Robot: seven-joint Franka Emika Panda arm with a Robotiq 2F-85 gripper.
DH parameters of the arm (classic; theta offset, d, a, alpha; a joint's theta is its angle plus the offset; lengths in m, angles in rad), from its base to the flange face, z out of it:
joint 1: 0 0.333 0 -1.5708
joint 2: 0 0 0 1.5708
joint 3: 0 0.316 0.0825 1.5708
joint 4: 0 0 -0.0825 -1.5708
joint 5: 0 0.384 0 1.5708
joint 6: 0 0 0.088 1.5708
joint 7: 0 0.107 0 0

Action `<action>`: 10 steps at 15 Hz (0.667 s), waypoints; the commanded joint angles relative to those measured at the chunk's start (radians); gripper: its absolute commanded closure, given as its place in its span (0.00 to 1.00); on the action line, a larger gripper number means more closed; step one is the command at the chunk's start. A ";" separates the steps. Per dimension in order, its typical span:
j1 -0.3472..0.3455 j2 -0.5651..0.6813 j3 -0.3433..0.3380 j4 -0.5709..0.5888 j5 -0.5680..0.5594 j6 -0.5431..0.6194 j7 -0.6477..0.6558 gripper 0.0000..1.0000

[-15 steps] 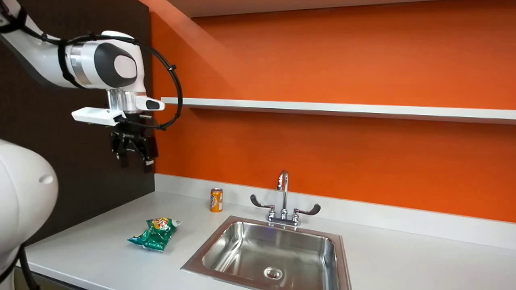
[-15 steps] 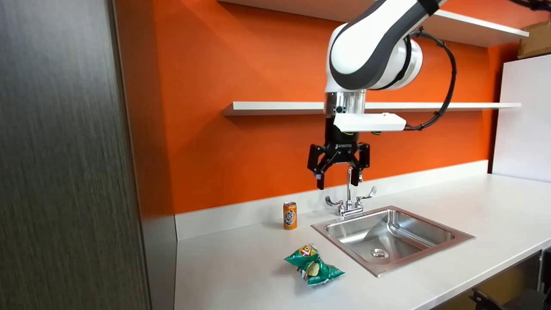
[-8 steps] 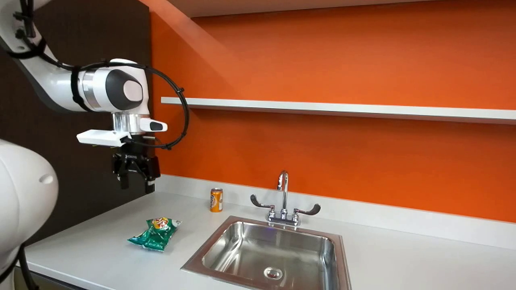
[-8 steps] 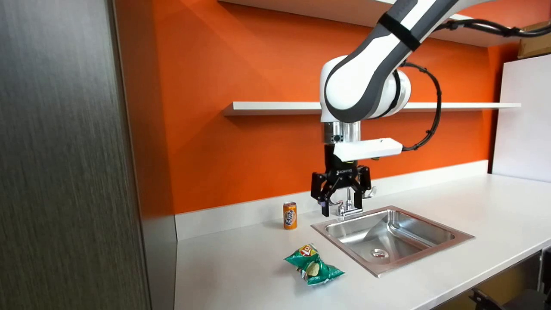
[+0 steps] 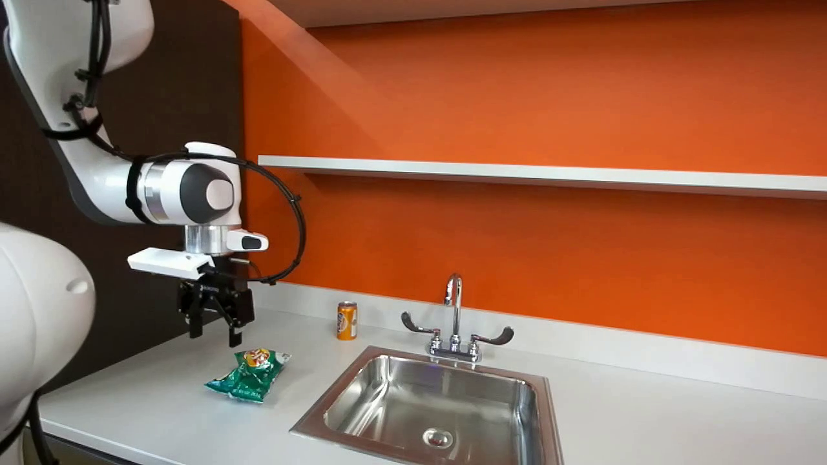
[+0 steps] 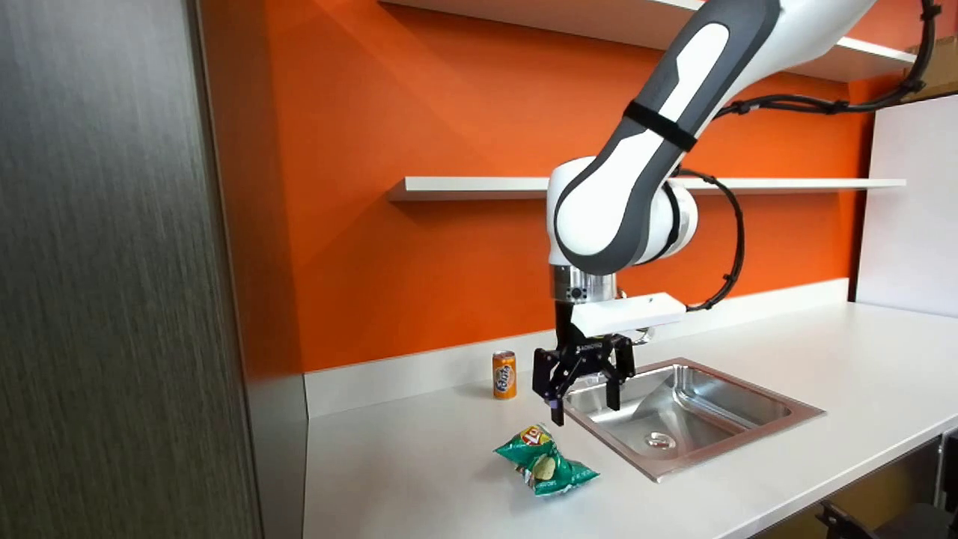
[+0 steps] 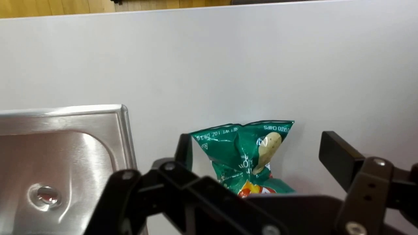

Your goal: Put the packet on the shelf

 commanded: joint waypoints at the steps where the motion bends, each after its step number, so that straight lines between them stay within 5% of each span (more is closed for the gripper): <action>1: 0.022 0.098 -0.009 0.014 0.010 0.078 -0.032 0.00; 10: 0.054 0.282 -0.024 0.068 -0.013 0.279 -0.064 0.00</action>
